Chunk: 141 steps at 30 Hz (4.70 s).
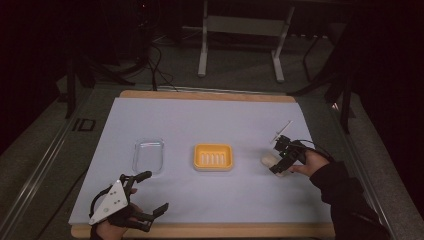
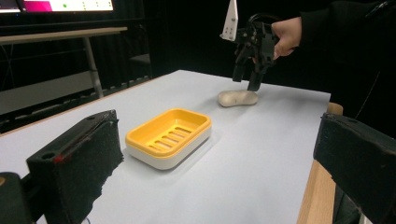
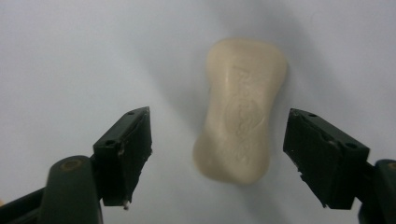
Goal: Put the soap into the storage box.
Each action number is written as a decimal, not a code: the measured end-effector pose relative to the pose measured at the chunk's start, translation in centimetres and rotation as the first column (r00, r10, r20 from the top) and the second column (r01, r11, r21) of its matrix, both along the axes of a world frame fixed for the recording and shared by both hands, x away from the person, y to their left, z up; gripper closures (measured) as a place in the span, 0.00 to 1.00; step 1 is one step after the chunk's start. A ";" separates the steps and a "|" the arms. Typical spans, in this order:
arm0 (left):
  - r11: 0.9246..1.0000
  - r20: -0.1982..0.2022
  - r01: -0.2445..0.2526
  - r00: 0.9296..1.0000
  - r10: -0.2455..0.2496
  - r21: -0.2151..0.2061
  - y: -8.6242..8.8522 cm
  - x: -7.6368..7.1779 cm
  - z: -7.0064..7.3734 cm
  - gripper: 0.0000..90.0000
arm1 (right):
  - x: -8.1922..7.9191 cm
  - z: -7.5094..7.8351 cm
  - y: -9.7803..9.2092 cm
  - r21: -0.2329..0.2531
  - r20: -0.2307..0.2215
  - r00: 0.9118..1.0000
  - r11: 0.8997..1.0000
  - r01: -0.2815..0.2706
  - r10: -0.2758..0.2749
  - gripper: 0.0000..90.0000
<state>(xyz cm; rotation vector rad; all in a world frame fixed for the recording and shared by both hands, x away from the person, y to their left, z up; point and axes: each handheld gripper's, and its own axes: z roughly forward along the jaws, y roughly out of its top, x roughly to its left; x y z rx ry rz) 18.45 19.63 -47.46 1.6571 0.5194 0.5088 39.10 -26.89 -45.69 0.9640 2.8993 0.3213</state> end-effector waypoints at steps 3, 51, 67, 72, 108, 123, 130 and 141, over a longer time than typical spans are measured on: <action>1.000 0.000 0.002 1.000 -0.002 0.003 0.0 0.0 0.0 0.01 | 0.2 -0.3 -0.2 0.011 0.004 1.000 1.000 0.003 -0.004 0.28; 1.000 -0.014 0.011 1.000 -0.011 0.005 -0.2 0.0 -0.1 0.01 | 1.7 -4.0 0.3 -0.059 -0.022 0.999 0.997 -0.045 0.044 0.55; 1.000 -0.015 0.012 1.000 -0.012 0.007 -0.2 0.0 -0.1 0.01 | 1.4 -2.4 0.6 -0.063 -0.031 0.993 0.991 -0.114 0.113 0.55; 1.000 -0.016 0.012 1.000 -0.012 0.009 -0.2 0.1 -0.1 0.01 | 1.5 -1.8 0.9 -0.054 -0.024 0.991 0.990 -0.134 0.133 0.55; 0.999 -0.028 0.027 0.999 -0.026 0.033 -0.5 0.1 -0.3 0.01 | 0.2 3.1 6.2 -0.028 0.056 0.900 0.902 -0.431 0.432 0.55; 0.999 -0.030 0.032 0.999 -0.031 0.036 -0.5 0.1 -0.3 0.01 | 0.1 4.4 8.6 0.010 0.075 0.865 0.867 -0.497 0.495 0.55; 0.999 -0.028 0.031 0.999 -0.030 0.033 -0.5 0.0 -0.3 0.01 | 0.0 5.1 9.7 0.024 0.106 0.847 0.850 -0.526 0.521 0.55; 0.999 -0.028 0.036 0.999 -0.035 0.035 -0.7 0.0 -0.3 0.01 | 0.0 5.9 11.1 0.036 0.134 0.818 0.822 -0.568 0.559 0.55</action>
